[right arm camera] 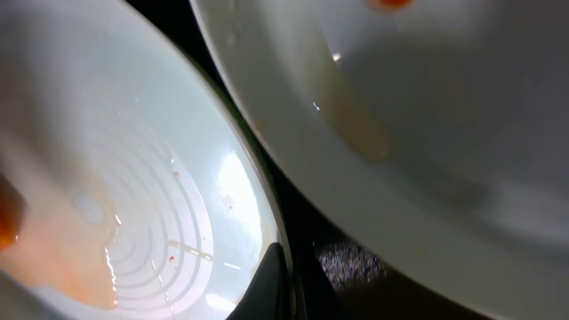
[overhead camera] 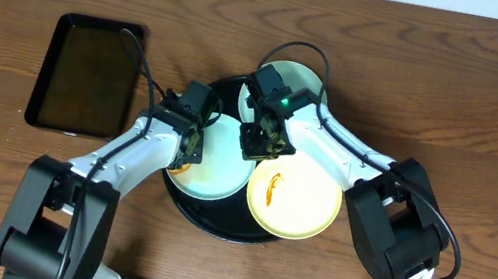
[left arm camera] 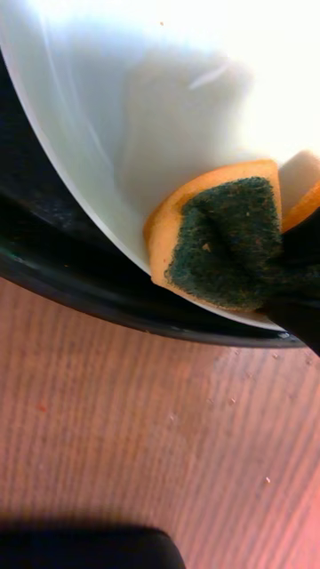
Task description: Clean dirty plates on tray and stack at the side
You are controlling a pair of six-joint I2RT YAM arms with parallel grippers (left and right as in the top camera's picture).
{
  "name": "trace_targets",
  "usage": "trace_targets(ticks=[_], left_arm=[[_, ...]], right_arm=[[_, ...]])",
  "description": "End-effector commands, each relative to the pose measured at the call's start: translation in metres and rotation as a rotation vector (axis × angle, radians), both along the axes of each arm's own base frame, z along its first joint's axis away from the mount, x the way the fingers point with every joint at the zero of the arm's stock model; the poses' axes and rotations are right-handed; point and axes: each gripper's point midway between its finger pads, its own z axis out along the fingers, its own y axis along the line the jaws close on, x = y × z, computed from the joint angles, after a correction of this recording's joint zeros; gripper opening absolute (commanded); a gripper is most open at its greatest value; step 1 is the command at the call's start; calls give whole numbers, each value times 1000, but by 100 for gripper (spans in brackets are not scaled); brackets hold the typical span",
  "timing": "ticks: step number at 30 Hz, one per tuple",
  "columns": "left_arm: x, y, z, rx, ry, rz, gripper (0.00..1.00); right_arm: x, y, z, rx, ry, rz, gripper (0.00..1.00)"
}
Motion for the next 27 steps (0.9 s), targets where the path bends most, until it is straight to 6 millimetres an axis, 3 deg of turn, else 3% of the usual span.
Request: trace_targets(ticks=[1,8,11,14,17,22,27], left_arm=[[5,22,30,98,-69,22,8],[9,7,101,-60,-285,27,8],[8,6,121,-85,-349,27,8],[7,5,123,-102,-353,36,8],[3,-10,112,-177,-305,5,8],[3,-11,106,-178,-284,5,8],[3,-11,106,-178,-283,5,8]], right_arm=[[11,5,19,-2,-59,27,1],[26,16,60,53,-148,49,1],[32,14,69,34,-178,41,1],[38,8,74,-5,-206,28,1],[49,-7,87,-94,-259,2,1],[61,-19,114,-169,-322,-22,1],[67,-26,141,-231,-387,81,1]])
